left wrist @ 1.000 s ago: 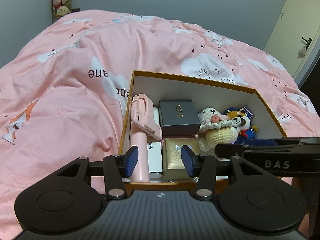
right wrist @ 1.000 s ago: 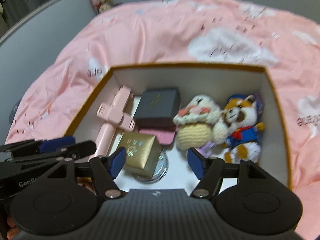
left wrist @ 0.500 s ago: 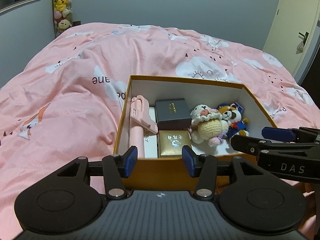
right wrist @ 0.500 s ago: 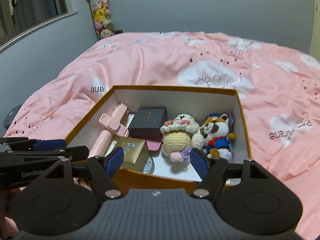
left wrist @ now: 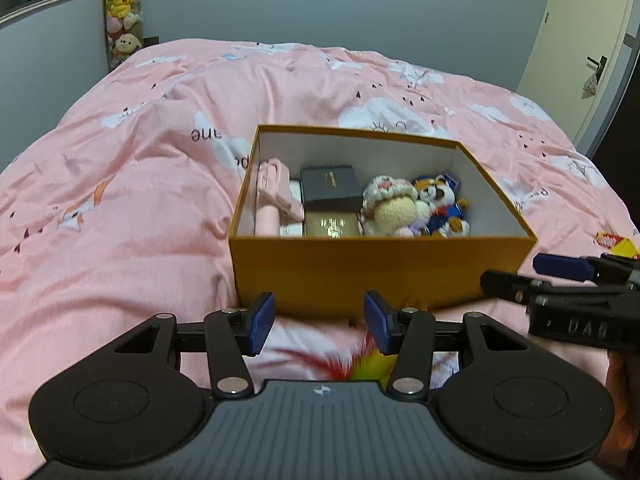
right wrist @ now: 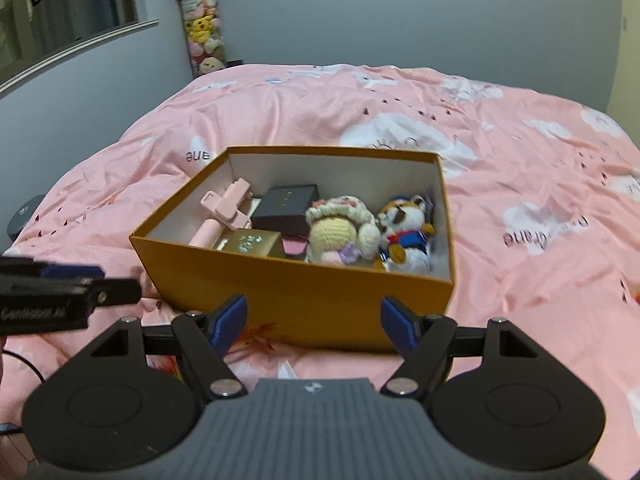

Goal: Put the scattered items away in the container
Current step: 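Pull both grippers back out of the box toward the feather toy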

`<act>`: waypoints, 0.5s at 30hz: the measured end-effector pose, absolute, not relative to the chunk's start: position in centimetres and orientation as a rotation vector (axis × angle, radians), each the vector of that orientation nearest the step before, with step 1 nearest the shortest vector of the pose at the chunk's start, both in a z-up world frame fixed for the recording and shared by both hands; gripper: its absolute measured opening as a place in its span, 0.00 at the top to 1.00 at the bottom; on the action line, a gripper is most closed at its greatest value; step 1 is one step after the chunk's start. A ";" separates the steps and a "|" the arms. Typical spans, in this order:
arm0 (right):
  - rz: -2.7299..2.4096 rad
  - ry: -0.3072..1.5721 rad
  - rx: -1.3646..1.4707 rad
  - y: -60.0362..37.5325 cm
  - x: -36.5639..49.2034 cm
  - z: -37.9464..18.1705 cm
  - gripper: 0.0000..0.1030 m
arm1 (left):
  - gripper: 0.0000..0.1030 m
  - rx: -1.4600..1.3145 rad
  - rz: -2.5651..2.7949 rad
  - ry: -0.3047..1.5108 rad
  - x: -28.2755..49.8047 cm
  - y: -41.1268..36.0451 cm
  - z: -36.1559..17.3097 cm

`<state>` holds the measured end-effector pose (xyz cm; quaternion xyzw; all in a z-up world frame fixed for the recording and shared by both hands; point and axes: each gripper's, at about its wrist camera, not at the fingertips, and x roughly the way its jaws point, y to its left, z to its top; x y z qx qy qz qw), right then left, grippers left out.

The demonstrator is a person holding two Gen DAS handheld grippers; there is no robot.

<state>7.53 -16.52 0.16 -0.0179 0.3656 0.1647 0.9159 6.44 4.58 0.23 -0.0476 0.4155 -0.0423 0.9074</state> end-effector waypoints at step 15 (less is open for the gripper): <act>0.259 0.874 -0.029 -18.7 4.8 -1.8 0.28 | 0.44 -0.175 -0.143 0.937 0.9 4.8 -2.1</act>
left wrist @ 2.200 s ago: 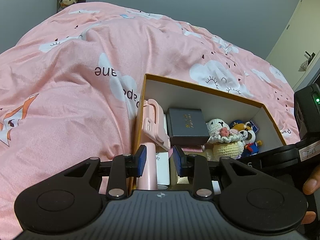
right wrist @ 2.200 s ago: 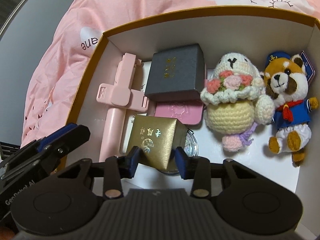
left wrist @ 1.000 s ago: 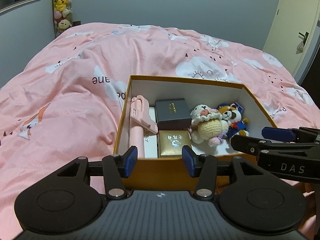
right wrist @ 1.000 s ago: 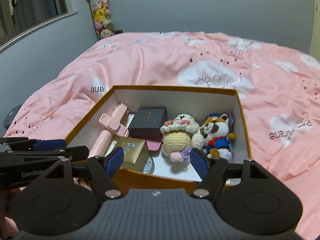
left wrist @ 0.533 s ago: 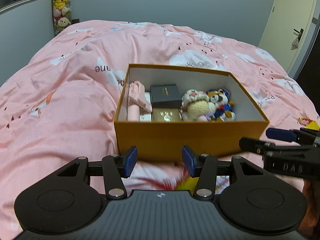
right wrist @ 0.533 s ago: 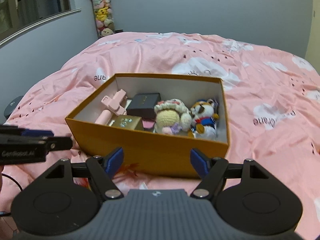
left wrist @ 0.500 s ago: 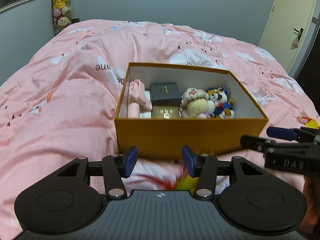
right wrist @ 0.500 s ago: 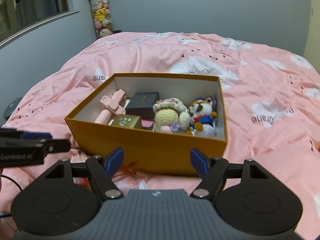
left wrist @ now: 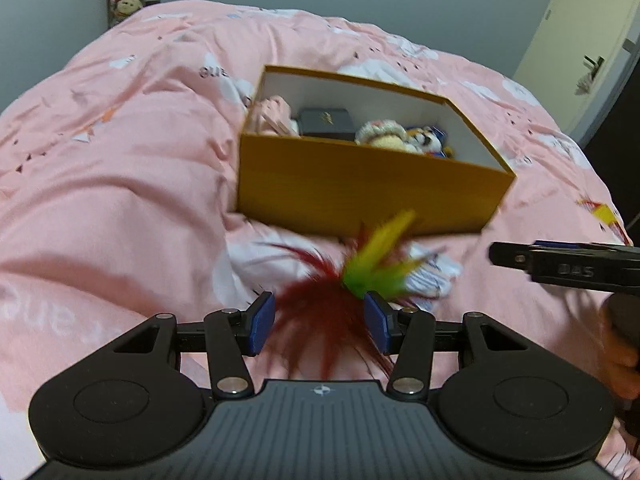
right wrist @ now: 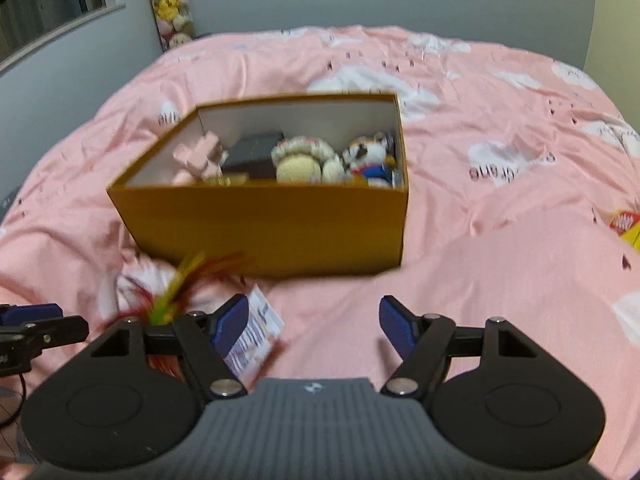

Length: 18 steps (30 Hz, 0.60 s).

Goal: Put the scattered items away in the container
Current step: 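Pull both grippers back out of the box toward the feather toy, then grasp the feather toy with the left gripper while the right gripper grasps the white packet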

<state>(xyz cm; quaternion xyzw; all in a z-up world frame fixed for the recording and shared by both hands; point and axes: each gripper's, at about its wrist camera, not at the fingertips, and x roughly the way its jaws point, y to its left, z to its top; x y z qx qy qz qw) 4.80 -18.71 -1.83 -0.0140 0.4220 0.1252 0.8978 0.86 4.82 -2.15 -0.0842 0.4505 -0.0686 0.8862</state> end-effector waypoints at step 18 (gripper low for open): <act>0.357 0.937 -0.014 -18.2 5.3 -5.2 0.50 | 0.36 -0.266 -0.193 0.954 2.5 4.1 -6.2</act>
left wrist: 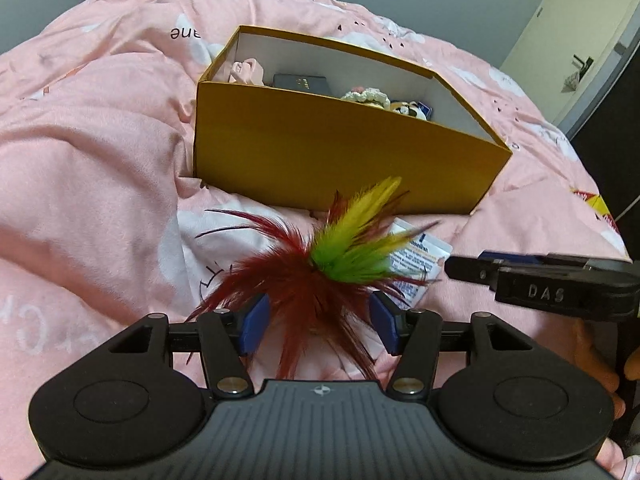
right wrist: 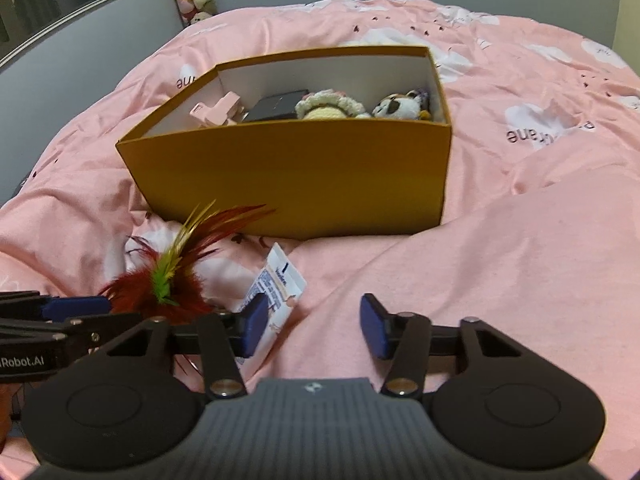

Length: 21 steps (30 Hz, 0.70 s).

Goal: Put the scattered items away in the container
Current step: 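Grasp the feather toy with the left gripper while the right gripper grasps the white packet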

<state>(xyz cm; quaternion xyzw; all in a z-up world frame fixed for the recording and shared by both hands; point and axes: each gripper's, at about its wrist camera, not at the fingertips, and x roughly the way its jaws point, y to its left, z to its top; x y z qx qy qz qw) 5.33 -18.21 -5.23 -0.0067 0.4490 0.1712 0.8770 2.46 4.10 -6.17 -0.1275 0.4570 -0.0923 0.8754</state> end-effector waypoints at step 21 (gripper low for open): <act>0.400 0.980 0.000 -18.1 6.9 -7.0 0.50 | 0.36 -0.192 -0.161 0.967 5.7 1.6 -8.8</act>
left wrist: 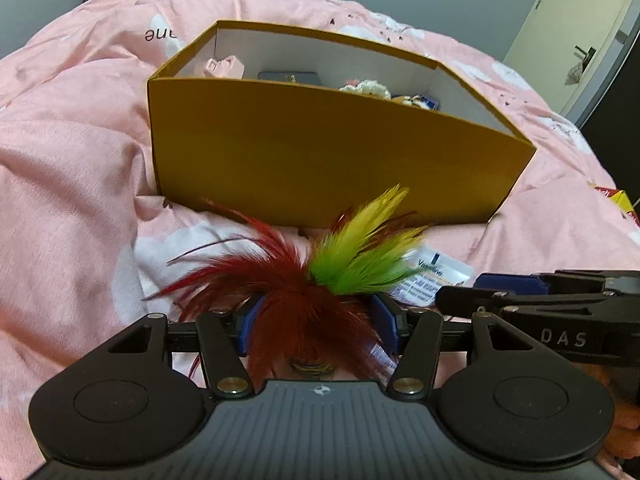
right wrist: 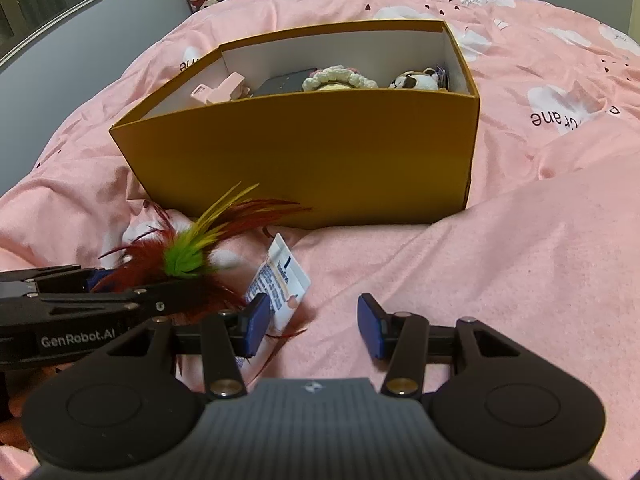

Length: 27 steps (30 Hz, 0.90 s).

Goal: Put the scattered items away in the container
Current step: 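Grasp the feather toy with the left gripper while the right gripper grasps the white packet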

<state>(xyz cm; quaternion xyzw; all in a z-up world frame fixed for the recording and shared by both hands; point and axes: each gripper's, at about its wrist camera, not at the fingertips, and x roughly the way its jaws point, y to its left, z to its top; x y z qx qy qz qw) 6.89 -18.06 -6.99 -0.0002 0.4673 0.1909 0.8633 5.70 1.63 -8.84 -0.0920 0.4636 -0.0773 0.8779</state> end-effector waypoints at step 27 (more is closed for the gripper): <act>0.445 0.983 0.047 -17.5 7.8 -7.7 0.60 | 0.45 -0.148 -0.160 0.910 6.2 1.6 -9.3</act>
